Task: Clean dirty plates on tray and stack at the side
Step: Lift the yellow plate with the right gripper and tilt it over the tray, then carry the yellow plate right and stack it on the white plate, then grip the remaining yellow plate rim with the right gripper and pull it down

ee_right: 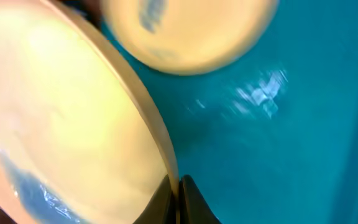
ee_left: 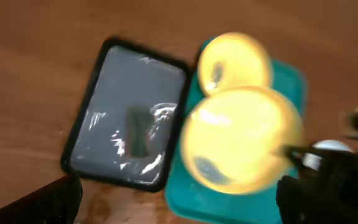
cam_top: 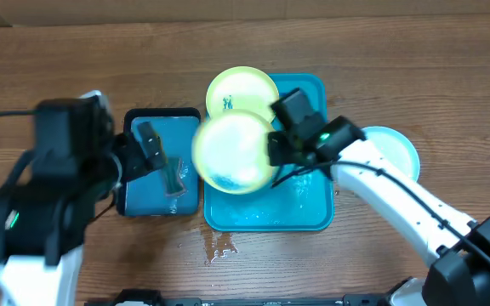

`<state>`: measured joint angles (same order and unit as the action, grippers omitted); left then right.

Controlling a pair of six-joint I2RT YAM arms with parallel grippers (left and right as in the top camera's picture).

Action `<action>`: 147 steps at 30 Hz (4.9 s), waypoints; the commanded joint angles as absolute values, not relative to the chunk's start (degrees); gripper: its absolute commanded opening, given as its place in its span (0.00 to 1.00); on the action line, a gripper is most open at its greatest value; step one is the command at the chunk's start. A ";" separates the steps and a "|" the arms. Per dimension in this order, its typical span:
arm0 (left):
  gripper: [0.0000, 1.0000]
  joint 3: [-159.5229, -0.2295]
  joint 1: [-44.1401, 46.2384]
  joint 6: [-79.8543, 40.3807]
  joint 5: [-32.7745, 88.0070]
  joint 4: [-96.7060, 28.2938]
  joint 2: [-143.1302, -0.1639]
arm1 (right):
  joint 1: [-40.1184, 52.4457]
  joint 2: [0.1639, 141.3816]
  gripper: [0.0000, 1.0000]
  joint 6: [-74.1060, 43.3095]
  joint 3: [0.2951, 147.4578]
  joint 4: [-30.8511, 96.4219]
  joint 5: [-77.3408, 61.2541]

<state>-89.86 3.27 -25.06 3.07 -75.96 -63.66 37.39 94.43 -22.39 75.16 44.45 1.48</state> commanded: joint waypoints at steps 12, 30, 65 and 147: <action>1.00 -94.35 2.92 -24.18 10.55 -76.60 -52.16 | 56.10 100.07 0.04 -16.60 76.69 15.11 34.15; 1.00 -94.35 2.92 -24.21 9.67 -77.78 -52.34 | 71.16 99.98 0.04 -4.08 76.69 11.62 65.14; 1.00 -94.32 2.92 -24.21 9.47 -77.84 -52.38 | 71.90 99.98 0.04 -2.98 76.69 10.70 64.47; 1.00 -94.32 2.92 -24.21 9.47 -77.84 -52.38 | 20.23 89.56 0.64 -17.32 77.32 38.44 -0.45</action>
<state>-93.73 3.27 -25.06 9.43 -78.04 -52.25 17.74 85.08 -18.28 76.53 42.17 -8.01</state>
